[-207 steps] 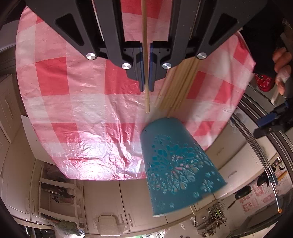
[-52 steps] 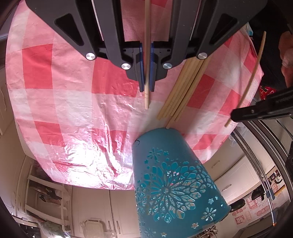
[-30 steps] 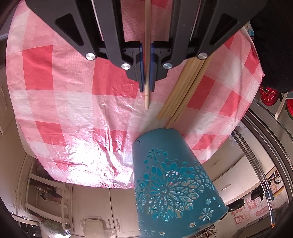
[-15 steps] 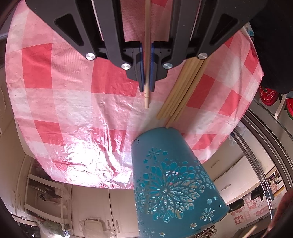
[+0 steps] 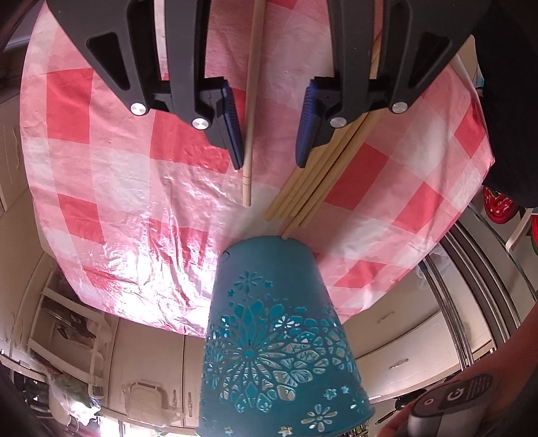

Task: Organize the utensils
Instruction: 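Lift the chopstick into the teal basket with the left gripper while the right gripper regrips its chopstick, then lift the chopstick with the right gripper and drop it into the basket, then move both grippers back down to the remaining chopsticks on the cloth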

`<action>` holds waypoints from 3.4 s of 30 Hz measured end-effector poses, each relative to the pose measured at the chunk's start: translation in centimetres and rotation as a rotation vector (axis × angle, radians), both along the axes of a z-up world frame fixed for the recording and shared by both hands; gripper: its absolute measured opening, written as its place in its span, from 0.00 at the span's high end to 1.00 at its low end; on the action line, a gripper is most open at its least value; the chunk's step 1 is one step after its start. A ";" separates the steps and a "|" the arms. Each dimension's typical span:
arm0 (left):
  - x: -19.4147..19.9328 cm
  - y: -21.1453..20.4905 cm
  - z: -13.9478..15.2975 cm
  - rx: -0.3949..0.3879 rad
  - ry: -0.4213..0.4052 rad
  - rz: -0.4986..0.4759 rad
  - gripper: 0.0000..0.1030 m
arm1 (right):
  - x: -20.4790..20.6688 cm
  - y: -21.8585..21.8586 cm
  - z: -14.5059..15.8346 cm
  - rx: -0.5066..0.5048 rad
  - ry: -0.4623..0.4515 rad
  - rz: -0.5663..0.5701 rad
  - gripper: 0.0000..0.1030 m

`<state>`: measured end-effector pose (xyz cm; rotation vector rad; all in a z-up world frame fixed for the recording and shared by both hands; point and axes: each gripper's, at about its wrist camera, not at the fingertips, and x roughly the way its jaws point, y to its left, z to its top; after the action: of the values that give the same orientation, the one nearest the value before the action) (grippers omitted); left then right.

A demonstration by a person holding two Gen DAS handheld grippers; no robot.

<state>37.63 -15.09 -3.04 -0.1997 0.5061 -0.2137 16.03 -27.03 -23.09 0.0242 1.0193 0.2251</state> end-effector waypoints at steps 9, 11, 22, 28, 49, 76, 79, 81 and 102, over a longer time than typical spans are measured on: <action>-3.0 2.1 -1.3 0.102 0.081 -0.001 0.70 | 0.8 -2.7 -0.3 0.202 0.068 -0.077 0.78; -4.4 3.5 -1.2 0.111 0.070 0.024 0.56 | 0.8 -2.9 -0.4 0.202 0.074 -0.088 0.86; -11.1 12.8 -4.8 0.097 0.119 0.103 0.38 | 0.0 1.4 0.3 -0.146 0.002 0.022 0.92; -12.2 16.7 -10.2 0.059 0.229 0.167 0.35 | -0.7 -2.3 2.4 0.070 0.025 -0.075 0.95; -11.9 14.6 -10.9 0.131 0.223 0.149 0.28 | 5.8 -3.3 21.2 0.519 -0.439 -0.111 0.95; -11.3 14.6 -11.6 0.121 0.233 0.162 0.20 | 11.4 -1.5 15.7 0.129 -0.454 -0.272 0.94; -11.3 14.8 -11.8 0.122 0.237 0.171 0.20 | 9.6 -2.0 16.6 0.136 -0.469 -0.275 0.91; -11.4 15.0 -11.8 0.123 0.237 0.176 0.20 | 8.2 -2.1 17.0 0.145 -0.472 -0.277 0.78; -12.4 14.3 -12.3 0.169 0.245 0.158 0.19 | -2.0 0.5 2.5 0.086 0.026 -0.203 0.73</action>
<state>25.28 -0.81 -15.32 -0.1008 0.7453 0.0094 14.04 -26.50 -20.63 0.2081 1.0247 0.0830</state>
